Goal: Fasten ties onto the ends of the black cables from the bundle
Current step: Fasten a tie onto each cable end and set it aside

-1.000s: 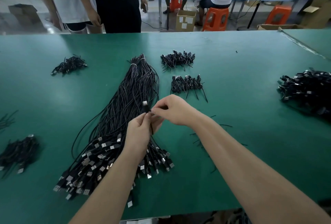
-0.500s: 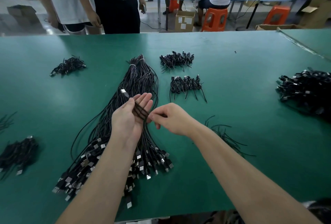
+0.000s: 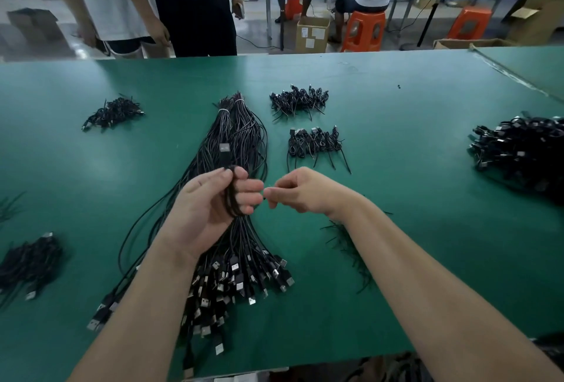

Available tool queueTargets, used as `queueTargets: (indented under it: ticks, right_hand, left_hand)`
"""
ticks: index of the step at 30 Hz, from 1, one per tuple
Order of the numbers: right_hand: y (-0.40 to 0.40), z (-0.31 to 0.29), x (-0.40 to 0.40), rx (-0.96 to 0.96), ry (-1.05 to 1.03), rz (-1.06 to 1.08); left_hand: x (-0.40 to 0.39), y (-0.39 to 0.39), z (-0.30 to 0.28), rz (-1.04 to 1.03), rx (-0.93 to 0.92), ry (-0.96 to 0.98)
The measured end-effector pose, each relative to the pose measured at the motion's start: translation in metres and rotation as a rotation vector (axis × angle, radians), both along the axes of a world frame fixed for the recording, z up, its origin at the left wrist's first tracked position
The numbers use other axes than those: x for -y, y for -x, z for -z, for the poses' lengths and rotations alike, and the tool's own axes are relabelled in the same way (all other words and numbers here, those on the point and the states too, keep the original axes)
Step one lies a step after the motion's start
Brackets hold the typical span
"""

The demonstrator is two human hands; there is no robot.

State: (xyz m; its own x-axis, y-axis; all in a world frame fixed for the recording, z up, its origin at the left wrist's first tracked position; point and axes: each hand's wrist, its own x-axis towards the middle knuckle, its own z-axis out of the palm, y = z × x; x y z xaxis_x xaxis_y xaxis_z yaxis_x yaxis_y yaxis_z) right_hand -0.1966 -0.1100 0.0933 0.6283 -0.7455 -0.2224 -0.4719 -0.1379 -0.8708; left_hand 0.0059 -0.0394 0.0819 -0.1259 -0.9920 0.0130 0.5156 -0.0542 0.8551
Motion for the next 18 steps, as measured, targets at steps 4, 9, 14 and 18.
queueTargets:
  ticks: [4,9,14,18]
  right_hand:
    - [-0.003,-0.007,0.005,-0.057,-0.043,-0.018]
    - [0.000,-0.020,0.013,-0.171,-0.057,-0.038]
    - [0.003,-0.034,0.017,-0.163,-0.054,-0.014]
    - [-0.003,-0.035,0.013,-0.090,-0.117,0.067]
  left_hand:
    - [-0.004,0.002,0.003,0.136,0.238,0.026]
    - [-0.007,0.003,0.004,0.281,0.463,0.013]
    - [-0.009,0.008,0.013,0.290,0.660,-0.017]
    - [-0.003,0.019,0.024,0.045,0.563,-0.025]
